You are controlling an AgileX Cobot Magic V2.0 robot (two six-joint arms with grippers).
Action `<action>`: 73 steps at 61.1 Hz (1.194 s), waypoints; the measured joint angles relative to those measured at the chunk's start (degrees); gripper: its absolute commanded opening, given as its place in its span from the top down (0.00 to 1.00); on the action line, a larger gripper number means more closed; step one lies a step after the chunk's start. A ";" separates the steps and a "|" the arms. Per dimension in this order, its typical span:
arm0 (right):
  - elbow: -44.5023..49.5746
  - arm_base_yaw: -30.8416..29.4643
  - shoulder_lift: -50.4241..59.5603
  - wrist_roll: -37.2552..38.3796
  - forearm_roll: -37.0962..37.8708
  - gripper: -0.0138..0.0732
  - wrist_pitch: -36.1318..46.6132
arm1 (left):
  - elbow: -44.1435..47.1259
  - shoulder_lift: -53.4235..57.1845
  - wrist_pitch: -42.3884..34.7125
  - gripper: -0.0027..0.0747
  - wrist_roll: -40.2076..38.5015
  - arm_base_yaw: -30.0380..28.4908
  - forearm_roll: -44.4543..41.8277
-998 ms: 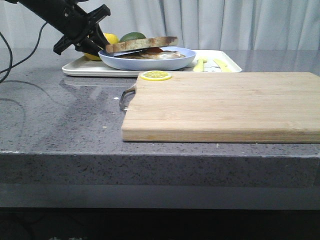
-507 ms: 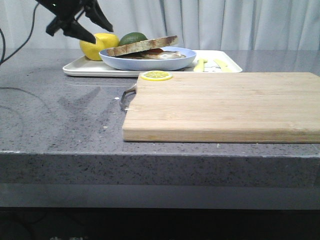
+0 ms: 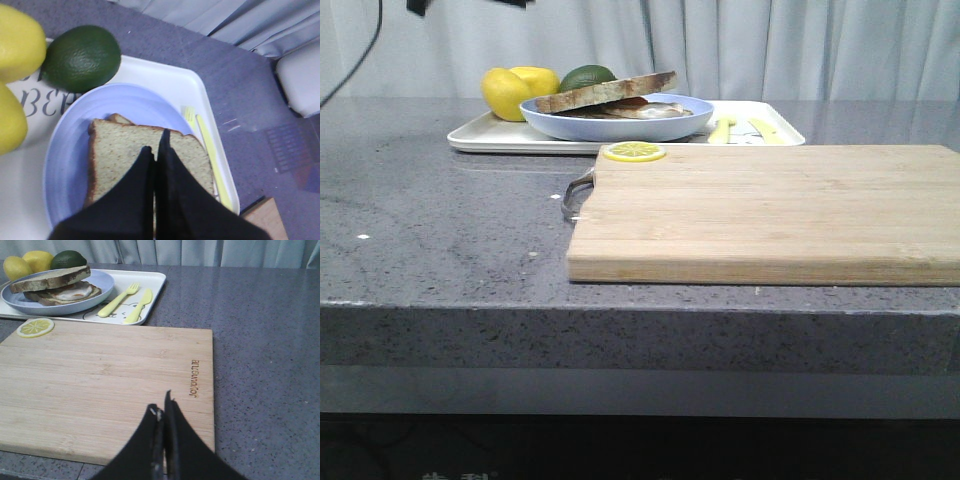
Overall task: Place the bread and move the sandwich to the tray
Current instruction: 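Open the left gripper and raise it away from the plate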
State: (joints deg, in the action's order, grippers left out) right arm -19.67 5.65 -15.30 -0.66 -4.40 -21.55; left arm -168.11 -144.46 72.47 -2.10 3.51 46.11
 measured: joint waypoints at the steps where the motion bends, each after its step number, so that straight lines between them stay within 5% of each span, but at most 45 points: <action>1: 0.00 0.00 0.00 0.00 0.00 0.91 0.00 | 0.00 0.37 0.00 0.99 0.00 0.00 0.08; 27: 0.00 0.00 0.00 0.00 0.00 0.91 0.00 | -0.23 4.20 0.27 0.99 -1.06 7.49 -0.06; 40: 0.00 0.00 0.00 0.00 0.00 0.91 0.00 | 1.29 9.61 0.41 0.99 -1.88 10.71 -8.50; 63: 0.00 0.00 0.00 0.00 0.00 0.91 0.00 | 46.16 34.23 0.13 0.99 -1.88 12.21 -38.69; 73: 0.00 0.00 0.00 0.00 0.00 0.91 0.00 | 64.82 45.09 -6.22 0.99 -2.22 10.25 -41.77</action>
State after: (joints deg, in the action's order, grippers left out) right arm -19.67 5.65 -15.30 -0.66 -4.40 -21.55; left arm -103.29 -99.36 66.25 -4.33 13.75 4.34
